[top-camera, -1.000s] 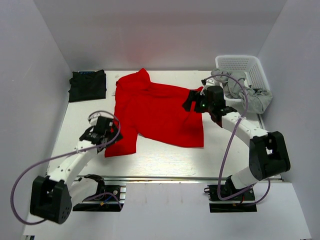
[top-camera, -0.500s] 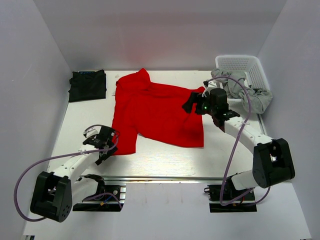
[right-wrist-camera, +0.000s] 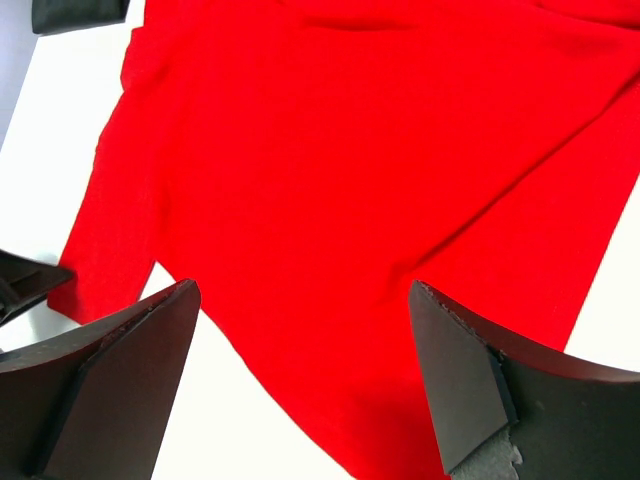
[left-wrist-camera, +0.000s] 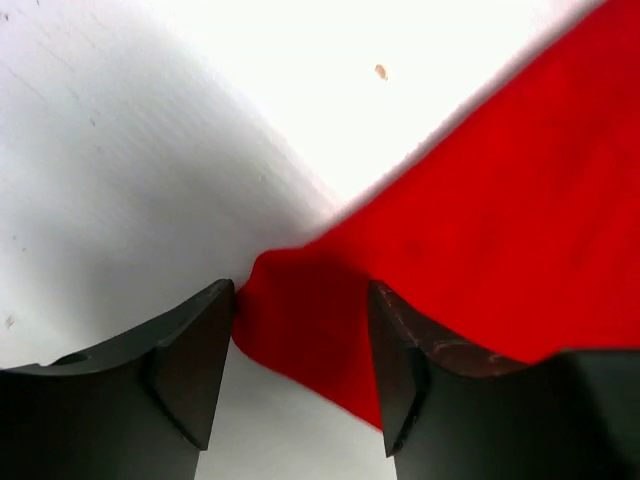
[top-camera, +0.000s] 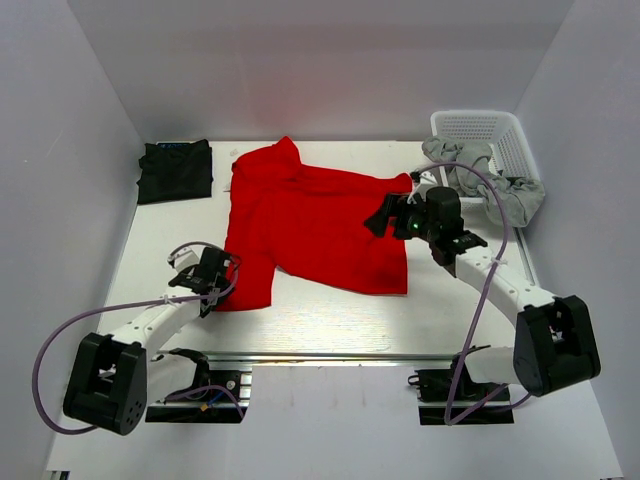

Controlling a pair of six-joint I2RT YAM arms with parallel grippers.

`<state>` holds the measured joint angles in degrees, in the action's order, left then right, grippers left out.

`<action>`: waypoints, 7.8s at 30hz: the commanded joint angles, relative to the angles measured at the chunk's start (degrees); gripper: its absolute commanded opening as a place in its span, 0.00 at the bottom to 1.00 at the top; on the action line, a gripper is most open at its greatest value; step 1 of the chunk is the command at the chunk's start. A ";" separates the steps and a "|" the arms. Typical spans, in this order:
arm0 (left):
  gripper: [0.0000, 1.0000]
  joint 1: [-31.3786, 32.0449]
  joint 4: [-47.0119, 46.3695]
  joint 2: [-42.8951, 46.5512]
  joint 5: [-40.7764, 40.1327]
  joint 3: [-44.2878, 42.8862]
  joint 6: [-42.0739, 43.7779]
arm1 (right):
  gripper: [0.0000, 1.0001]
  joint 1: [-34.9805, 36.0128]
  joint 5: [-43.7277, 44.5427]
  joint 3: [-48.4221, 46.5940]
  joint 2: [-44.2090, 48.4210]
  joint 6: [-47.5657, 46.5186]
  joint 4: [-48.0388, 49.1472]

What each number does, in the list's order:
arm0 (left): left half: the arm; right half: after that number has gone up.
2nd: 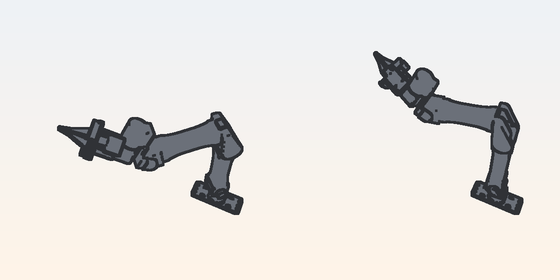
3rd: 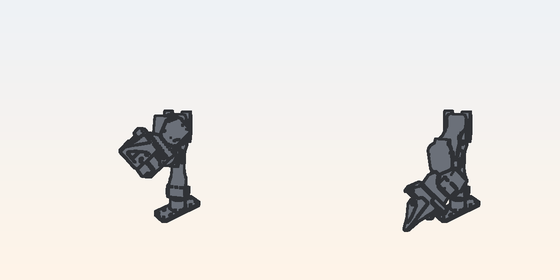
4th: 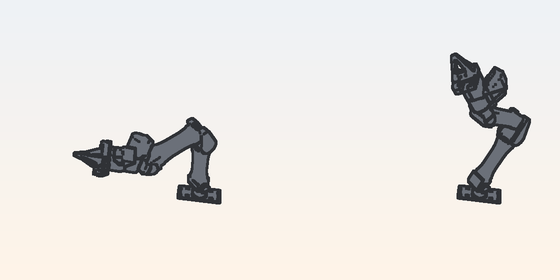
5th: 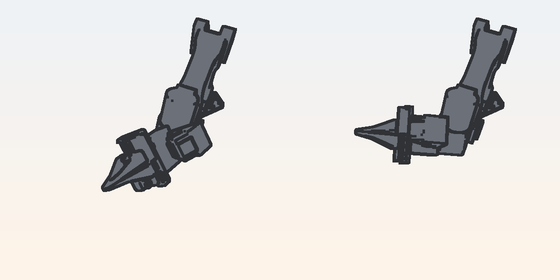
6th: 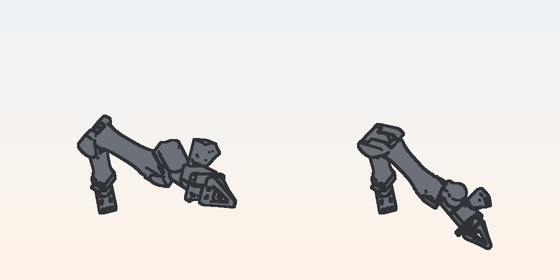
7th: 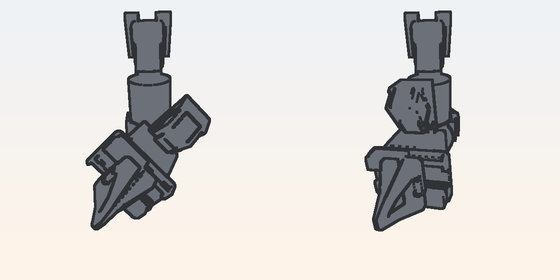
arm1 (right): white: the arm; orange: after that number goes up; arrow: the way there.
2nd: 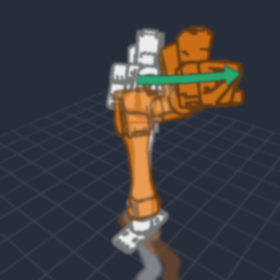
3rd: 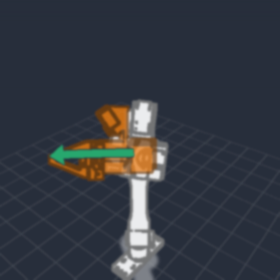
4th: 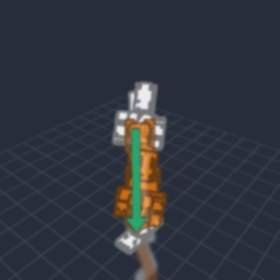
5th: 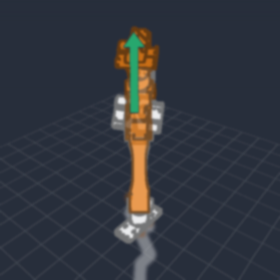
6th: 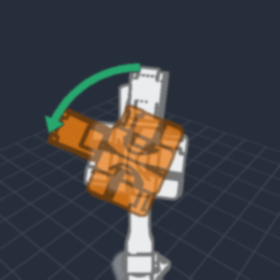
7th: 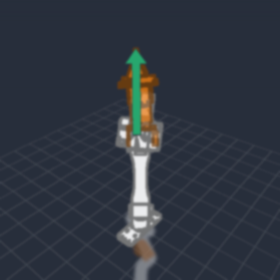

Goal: Fold and stack the t-shirts
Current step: Flatten out the tshirt, then fold the flattened tshirt in 1/3 of the way

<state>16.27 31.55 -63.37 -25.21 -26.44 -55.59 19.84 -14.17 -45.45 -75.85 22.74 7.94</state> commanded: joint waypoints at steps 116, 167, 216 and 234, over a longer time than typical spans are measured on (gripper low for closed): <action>0.00 -0.28 -11.86 9.43 24.95 -82.05 57.34 | 0.00 -0.06 22.66 -33.18 38.33 -17.56 -10.96; 0.00 -13.37 -26.89 -53.27 30.57 -69.74 42.41 | 0.00 -10.61 20.15 -60.81 -52.39 -17.20 3.04; 0.99 -2.47 -22.68 -1.23 42.70 -8.54 27.46 | 0.47 -14.30 16.11 -45.60 -37.96 -25.99 -9.70; 0.99 -4.93 -16.99 -33.99 31.47 -33.76 25.63 | 0.90 -10.87 -0.76 -43.23 -42.79 -15.20 -9.78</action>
<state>12.36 10.81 -95.61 10.72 -56.62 -28.71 9.32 -10.33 -89.27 -116.07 2.26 -3.29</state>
